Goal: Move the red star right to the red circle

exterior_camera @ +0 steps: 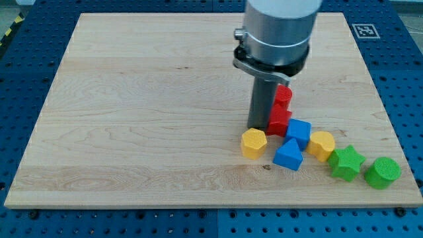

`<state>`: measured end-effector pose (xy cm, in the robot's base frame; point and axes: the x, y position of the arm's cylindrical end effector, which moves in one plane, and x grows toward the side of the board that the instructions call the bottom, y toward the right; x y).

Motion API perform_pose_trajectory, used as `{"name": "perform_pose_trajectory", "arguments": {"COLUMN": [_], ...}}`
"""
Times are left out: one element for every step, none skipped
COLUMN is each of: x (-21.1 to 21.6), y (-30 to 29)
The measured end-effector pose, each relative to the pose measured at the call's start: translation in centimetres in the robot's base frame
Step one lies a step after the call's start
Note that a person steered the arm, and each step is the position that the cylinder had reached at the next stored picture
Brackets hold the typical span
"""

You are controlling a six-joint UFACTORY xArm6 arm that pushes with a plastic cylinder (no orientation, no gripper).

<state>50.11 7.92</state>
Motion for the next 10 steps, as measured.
{"name": "perform_pose_trajectory", "arguments": {"x": [0.0,0.0,0.0,0.0,0.0,0.0,0.0,0.0,0.0,0.0], "y": [2.5,4.7,6.6,7.9,8.9,10.3,11.7,12.5,13.1,13.2]}}
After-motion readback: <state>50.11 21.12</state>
